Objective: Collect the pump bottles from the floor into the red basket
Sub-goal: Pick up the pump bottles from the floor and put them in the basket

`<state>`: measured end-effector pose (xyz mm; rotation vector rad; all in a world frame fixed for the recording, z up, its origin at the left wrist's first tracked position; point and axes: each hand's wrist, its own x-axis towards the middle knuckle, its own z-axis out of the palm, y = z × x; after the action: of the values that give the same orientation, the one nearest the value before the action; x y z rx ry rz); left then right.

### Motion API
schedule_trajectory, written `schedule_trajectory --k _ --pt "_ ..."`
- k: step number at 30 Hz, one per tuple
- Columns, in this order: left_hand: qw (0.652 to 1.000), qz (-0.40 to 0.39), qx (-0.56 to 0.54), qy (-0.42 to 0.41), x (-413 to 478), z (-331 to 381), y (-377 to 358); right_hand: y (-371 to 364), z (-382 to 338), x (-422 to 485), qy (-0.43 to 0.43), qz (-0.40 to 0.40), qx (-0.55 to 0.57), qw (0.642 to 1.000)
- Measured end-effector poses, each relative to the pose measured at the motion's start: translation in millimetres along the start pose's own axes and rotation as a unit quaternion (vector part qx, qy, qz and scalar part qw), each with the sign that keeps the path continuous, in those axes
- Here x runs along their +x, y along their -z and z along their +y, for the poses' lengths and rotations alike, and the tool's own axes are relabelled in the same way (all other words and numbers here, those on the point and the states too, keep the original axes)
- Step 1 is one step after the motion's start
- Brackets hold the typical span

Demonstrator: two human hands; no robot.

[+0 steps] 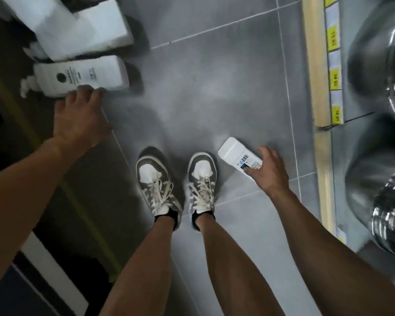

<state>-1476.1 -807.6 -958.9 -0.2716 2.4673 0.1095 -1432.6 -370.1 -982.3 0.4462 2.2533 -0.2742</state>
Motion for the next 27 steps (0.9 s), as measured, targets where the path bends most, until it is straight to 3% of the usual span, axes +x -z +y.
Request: schedule_trajectory --k 11,23,27 --pt "0.998 0.066 -0.021 0.002 50 -27 -43 -59 19 35 0.004 0.023 -0.046 0.999" --pt "0.994 0.108 0.005 -0.032 102 -60 -51 -80 38 45 0.11 0.098 -0.048 0.988" --pt "0.991 0.127 0.043 -0.028 116 -57 -53 -83 51 42 0.094 0.115 -0.094 0.984"
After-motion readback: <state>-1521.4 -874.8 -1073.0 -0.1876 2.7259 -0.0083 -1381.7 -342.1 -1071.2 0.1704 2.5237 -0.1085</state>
